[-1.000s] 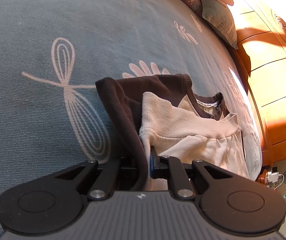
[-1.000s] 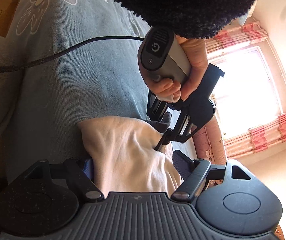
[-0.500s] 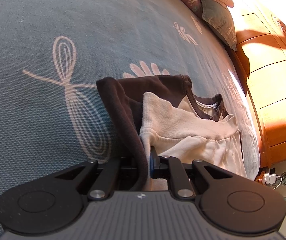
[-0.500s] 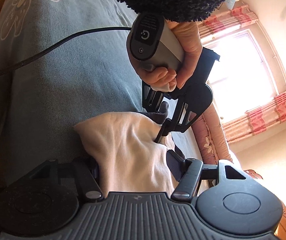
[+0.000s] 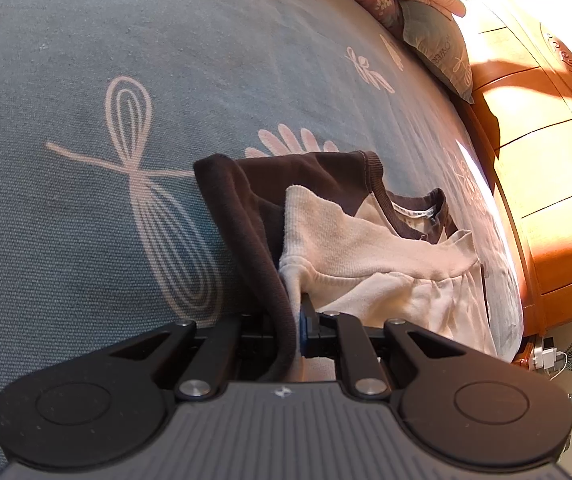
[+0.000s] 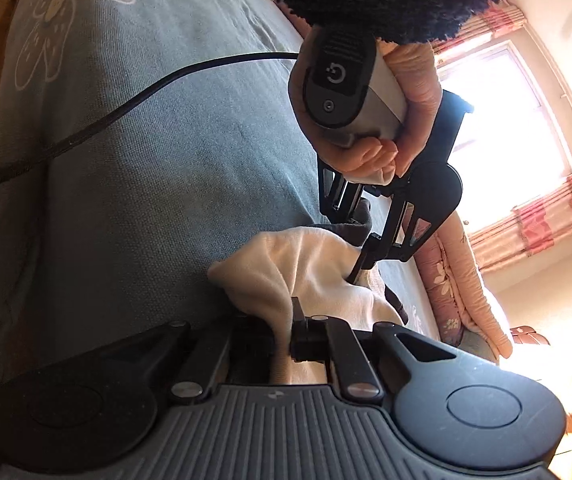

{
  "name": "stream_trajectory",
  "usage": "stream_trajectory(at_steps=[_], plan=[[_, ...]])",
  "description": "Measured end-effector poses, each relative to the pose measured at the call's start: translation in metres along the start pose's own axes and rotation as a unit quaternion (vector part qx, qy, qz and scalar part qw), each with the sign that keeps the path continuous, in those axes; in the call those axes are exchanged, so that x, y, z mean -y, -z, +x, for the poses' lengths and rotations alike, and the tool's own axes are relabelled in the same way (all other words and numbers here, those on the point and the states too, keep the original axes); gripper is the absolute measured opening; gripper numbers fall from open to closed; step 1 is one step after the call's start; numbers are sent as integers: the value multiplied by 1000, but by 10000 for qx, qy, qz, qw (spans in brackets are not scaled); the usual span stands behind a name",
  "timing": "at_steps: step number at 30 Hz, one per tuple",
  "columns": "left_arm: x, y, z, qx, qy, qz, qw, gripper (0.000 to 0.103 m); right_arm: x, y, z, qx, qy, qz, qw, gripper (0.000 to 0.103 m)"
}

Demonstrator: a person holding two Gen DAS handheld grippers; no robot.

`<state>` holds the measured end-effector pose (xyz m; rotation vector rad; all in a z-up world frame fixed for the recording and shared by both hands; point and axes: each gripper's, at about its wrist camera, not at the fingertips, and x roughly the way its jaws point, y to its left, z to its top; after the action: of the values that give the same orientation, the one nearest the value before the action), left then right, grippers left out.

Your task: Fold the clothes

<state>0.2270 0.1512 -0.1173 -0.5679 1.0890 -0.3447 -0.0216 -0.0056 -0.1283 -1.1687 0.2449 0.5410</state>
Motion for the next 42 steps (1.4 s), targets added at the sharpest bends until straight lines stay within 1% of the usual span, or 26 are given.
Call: stream_trajectory(at_steps=[2, 6, 8, 11, 17, 22, 26, 31, 35, 39, 42], plan=[[6, 1, -1, 39, -120, 153, 9998, 14, 7, 0, -1, -2, -118, 145, 9998, 13], [10, 1, -6, 76, -256, 103, 9996, 13, 20, -1, -3, -6, -354, 435, 9984, 12], [14, 0, -9, 82, -343, 114, 9993, 10, 25, -1, -6, -4, -443, 569, 9974, 12], [27, -2, -12, 87, -568, 289, 9979, 8, 34, -1, -14, 48, -452, 756, 9961, 12], [55, -9, -21, 121, -928, 545, 9941, 7, 56, 5, -30, 174, -390, 1153, 9924, 12], [84, -16, -24, 157, -1260, 763, 9890, 7, 77, 18, -47, 266, -282, 1537, 9874, 11], [110, -21, -28, 240, -1445, 936, 9848, 7, 94, 29, -60, 331, -184, 1862, 9818, 12], [151, -27, -28, 325, -1567, 1184, 9800, 7, 120, 49, -69, 413, -46, 2274, 9729, 11], [190, -31, -19, 320, -1623, 1432, 9758, 7, 141, 71, -78, 422, 42, 2661, 9630, 11], [225, -34, -4, 296, -1599, 1621, 9733, 8, 172, 102, -71, 365, 119, 3134, 9489, 11], [253, -36, 13, 233, -1543, 1785, 9715, 8, 191, 124, -72, 314, 150, 3536, 9348, 11]])
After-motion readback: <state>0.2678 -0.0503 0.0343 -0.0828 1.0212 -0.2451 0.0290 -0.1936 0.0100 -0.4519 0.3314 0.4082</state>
